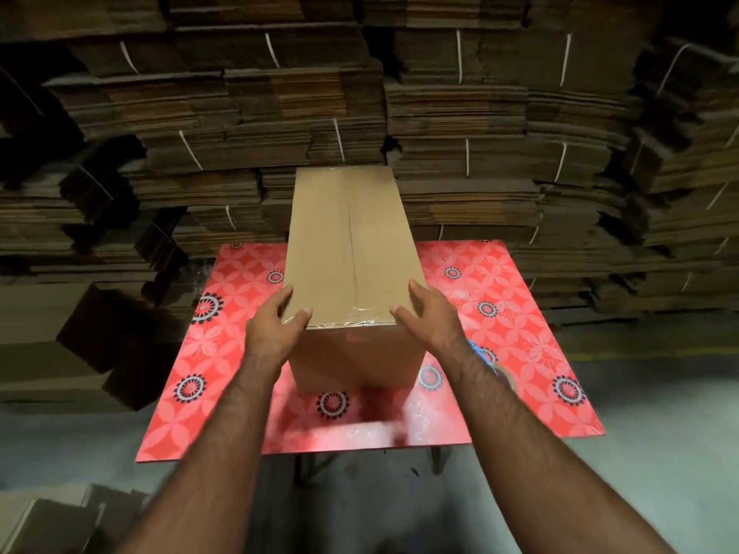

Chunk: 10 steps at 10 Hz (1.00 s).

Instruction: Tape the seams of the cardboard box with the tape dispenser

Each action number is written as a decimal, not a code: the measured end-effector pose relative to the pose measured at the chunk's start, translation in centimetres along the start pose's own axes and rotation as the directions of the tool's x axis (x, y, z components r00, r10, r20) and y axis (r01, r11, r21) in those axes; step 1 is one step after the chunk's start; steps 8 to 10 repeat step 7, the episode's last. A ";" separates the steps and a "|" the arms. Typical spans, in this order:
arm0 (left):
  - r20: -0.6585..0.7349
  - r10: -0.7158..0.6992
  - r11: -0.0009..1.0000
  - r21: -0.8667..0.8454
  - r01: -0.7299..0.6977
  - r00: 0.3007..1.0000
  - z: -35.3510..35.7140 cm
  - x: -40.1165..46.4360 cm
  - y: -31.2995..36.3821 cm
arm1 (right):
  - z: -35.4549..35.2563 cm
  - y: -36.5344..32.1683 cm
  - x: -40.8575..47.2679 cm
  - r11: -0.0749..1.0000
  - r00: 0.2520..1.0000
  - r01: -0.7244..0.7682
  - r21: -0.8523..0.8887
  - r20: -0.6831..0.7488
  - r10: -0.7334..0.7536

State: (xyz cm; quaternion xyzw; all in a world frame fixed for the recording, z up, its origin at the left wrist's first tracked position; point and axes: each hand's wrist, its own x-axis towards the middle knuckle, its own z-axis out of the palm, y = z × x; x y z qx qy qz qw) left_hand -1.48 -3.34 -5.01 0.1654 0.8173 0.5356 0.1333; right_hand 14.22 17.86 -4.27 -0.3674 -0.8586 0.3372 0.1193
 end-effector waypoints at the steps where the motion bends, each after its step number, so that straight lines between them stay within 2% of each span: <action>1: 0.025 0.024 1.000 -0.018 -0.023 0.999 1.3 -2.1 0.5 | -1.4 1.9 -1.7 1.000 1.000 0.001 -0.020 -0.005 -0.001; 3: 0.028 0.040 0.999 0.014 -0.040 0.999 2.5 -6.7 1.1 | -2.9 5.2 -4.8 1.000 0.999 -0.001 -0.013 -0.037 0.001; 5: 0.034 0.080 0.989 0.124 -0.084 0.996 1.4 -8.9 1.7 | -2.8 4.0 -7.1 0.987 1.000 -0.019 -0.157 0.014 0.021; 6: 0.012 0.152 0.969 0.194 -0.152 0.988 0.5 -10.3 1.6 | -3.1 2.8 -9.4 0.976 1.000 -0.022 -0.217 -0.013 0.019; 7: -0.007 0.362 0.900 0.264 -0.347 0.932 0.3 -11.0 0.9 | -2.5 1.2 -12.0 0.958 0.970 0.087 -0.275 -0.197 -0.144; 10: -0.007 0.362 0.900 0.264 -0.347 0.932 0.3 -11.0 0.9 | -2.5 1.2 -12.0 0.958 0.970 0.087 -0.275 -0.197 -0.144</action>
